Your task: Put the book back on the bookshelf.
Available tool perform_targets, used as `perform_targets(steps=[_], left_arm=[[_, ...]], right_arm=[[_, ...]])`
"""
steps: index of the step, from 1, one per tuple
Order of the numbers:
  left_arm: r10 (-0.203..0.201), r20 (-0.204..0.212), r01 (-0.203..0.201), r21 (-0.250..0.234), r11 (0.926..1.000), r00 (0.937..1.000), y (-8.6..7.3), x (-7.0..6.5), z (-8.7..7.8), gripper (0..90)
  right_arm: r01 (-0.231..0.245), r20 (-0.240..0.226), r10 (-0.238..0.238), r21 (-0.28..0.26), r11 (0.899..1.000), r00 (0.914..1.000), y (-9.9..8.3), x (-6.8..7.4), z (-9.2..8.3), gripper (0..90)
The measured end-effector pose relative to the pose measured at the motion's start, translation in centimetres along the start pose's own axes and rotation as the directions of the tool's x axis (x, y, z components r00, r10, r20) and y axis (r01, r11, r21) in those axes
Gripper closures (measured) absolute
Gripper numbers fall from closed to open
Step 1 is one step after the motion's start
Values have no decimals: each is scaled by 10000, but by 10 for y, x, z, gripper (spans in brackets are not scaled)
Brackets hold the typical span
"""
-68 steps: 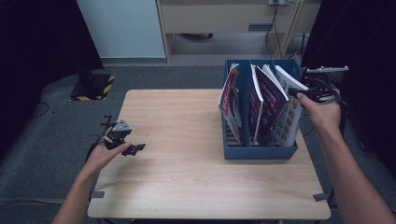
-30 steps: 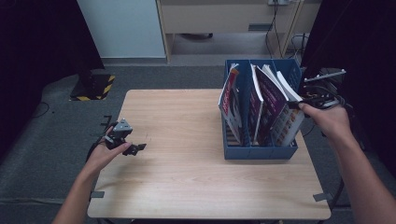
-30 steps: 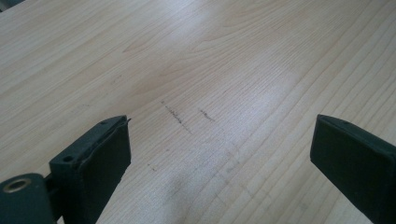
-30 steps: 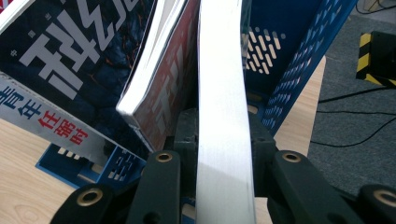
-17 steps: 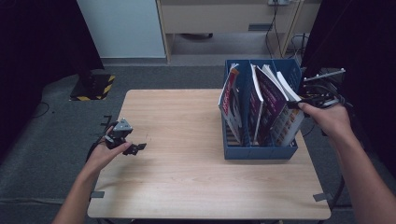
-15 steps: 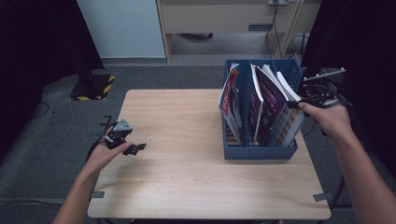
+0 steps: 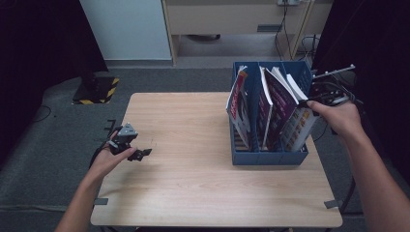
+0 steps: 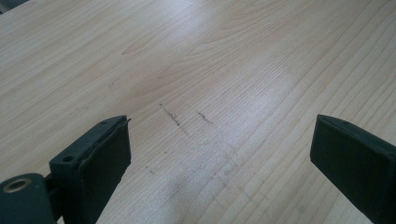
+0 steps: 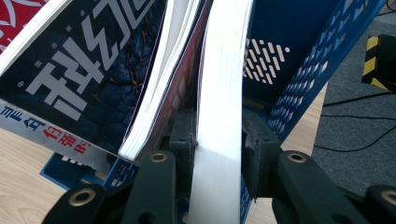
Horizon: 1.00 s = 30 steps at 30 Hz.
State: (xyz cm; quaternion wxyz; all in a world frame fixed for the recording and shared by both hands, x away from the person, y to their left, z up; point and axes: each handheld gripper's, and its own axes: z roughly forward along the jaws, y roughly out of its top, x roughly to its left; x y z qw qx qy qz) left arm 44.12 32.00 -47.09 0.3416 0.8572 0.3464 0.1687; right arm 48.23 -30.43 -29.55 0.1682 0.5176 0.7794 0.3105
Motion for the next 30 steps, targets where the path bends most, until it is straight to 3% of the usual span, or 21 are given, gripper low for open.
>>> perform_targets(steps=[8,11,20,30], left_arm=[[-48,-3,48,-36,10000,10000,-1,0,-1,49],[2,10,-2,-59,10000,10000,0,0,-1,49],[-69,-67,68,-159,9999,10000,0,4,-7,49],[-105,-88,103,-172,9998,9999,-4,7,-10,49]], right_arm=[[-164,62,164,24,9999,9998,2,-1,3,723],[-14,329,12,68,10000,9995,3,2,3,739],[-138,1022,154,-169,9998,9946,4,1,3,743],[-525,1376,572,-378,9979,9888,10,-2,8,743]])
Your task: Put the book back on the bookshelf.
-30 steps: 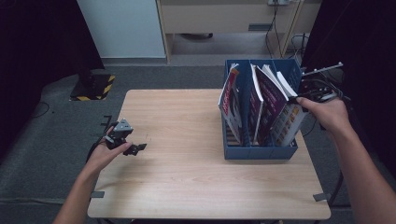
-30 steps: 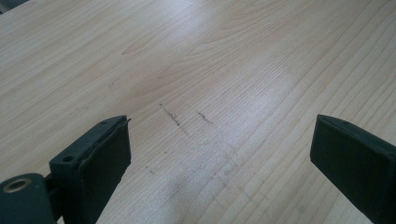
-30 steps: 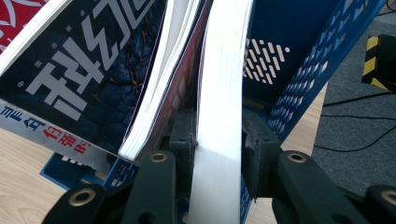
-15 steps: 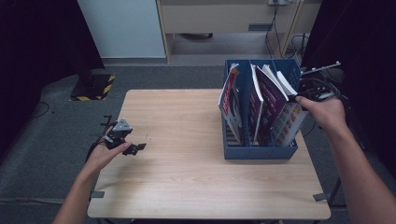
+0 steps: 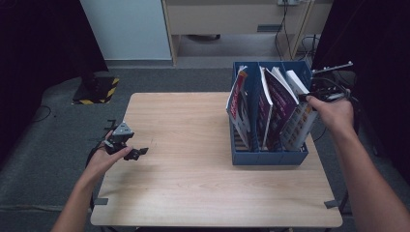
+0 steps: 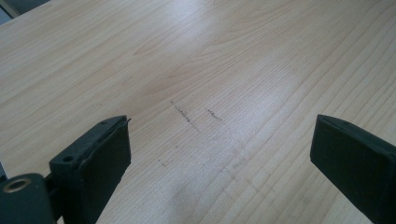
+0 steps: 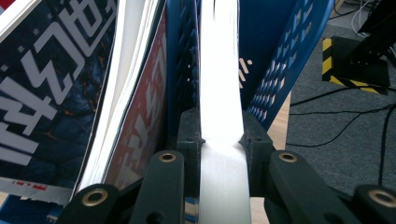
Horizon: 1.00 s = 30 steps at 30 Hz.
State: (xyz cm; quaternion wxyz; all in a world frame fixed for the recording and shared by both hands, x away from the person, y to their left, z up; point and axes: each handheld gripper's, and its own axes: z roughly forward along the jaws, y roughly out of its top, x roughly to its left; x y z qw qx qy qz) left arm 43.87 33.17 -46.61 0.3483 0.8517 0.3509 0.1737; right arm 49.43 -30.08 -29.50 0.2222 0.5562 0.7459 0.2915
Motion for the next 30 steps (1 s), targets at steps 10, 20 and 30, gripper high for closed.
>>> perform_targets(steps=[10,20,30], left_arm=[[-54,10,54,17,10000,10000,-4,3,0,49],[-49,46,49,-55,10000,10000,-3,4,-2,49],[-68,28,68,-68,10000,10000,-4,7,-4,49]], right_arm=[[-433,457,444,-237,9988,9980,8,0,6,743],[-635,856,650,-192,9978,9942,16,1,15,742],[-581,916,590,-126,9982,9940,19,4,22,741]])
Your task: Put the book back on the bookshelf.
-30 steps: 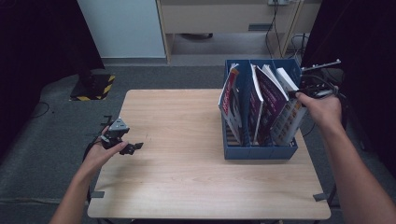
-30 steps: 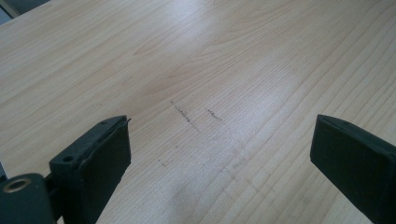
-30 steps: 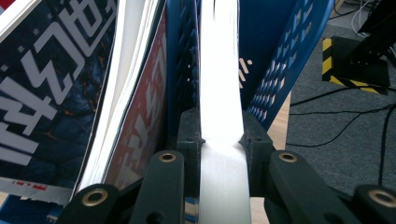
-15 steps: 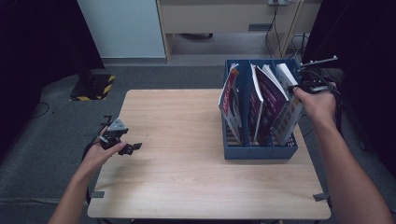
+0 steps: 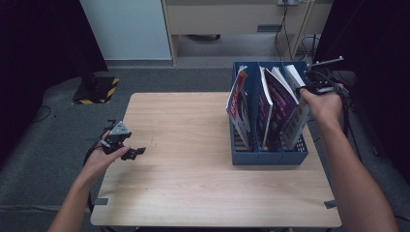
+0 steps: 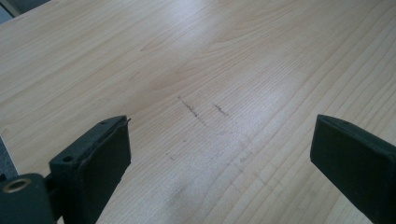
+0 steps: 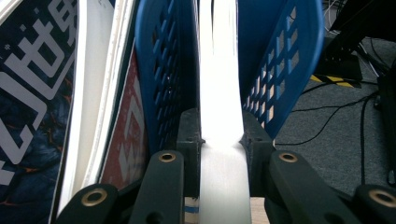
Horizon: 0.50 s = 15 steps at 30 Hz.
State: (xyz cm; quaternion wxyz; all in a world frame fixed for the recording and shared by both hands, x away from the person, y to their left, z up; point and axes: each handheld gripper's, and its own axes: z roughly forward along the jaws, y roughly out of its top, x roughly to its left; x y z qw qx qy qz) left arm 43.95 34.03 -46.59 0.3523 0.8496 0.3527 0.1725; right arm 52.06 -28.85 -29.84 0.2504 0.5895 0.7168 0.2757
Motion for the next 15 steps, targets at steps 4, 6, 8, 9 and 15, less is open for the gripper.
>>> perform_targets(steps=[4,6,8,9,15], left_arm=[[31,11,-31,1,10000,10000,1,-1,1,49],[55,17,-55,4,10000,10000,1,-1,1,49],[53,31,-53,-15,10000,10000,2,-2,1,49],[66,30,-66,0,10000,10000,2,-2,2,49],[94,55,-94,9,10000,9999,2,-3,2,49]], right_arm=[[8,-95,-8,-2,10000,10000,0,2,0,739],[60,-92,-60,-1,10000,9999,0,3,0,739],[149,-143,-149,-17,9999,9998,-1,5,0,738],[107,-181,-107,-5,9999,9998,-1,6,0,737],[119,-355,-122,-98,9999,9993,-1,9,0,718]])
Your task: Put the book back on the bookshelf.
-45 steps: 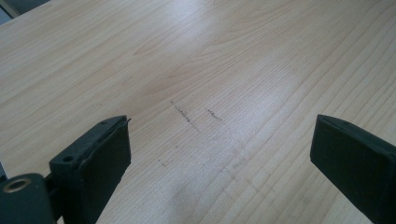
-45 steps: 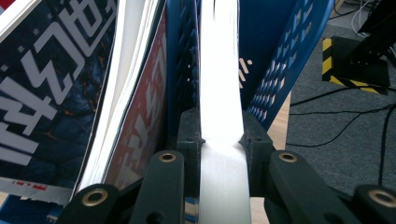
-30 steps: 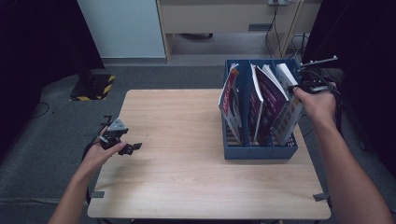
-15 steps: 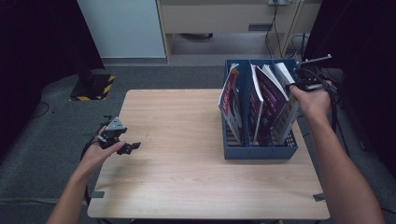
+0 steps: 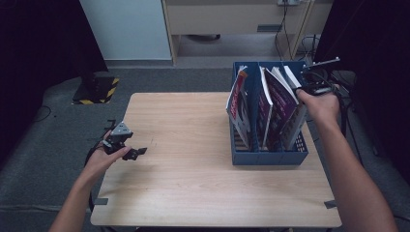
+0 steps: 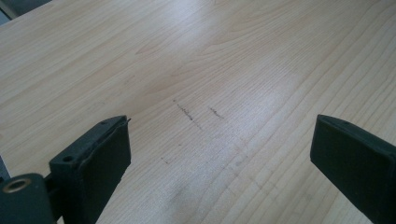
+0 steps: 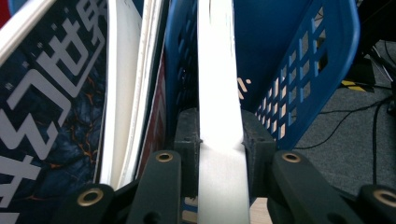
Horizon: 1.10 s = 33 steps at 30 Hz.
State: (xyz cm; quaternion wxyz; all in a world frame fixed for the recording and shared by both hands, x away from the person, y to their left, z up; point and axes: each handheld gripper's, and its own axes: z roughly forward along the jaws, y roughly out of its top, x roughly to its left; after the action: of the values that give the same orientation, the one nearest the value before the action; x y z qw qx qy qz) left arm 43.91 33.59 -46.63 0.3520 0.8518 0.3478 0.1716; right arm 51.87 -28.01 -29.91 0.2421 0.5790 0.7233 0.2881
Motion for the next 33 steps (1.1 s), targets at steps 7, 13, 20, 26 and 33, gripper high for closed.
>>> perform_targets(steps=[7,13,20,26,33], left_arm=[[-26,-4,26,-10,10000,10000,0,0,0,49],[11,-10,-11,15,10000,10000,1,-1,1,49],[26,-10,-26,14,10000,10000,2,-2,1,49],[33,-22,-33,56,10000,10000,3,-3,3,48],[146,-20,-145,107,9998,9999,4,-6,6,48]], right_arm=[[16,-209,-18,-68,10000,9998,1,-3,-7,685],[75,-373,-83,-217,9997,9993,1,-4,-10,635],[-49,-393,34,-377,9993,9992,1,-6,-14,570],[-76,-453,42,-758,9971,9990,2,-9,-22,524],[-124,-612,46,-1265,9919,9981,2,-11,-29,476]])
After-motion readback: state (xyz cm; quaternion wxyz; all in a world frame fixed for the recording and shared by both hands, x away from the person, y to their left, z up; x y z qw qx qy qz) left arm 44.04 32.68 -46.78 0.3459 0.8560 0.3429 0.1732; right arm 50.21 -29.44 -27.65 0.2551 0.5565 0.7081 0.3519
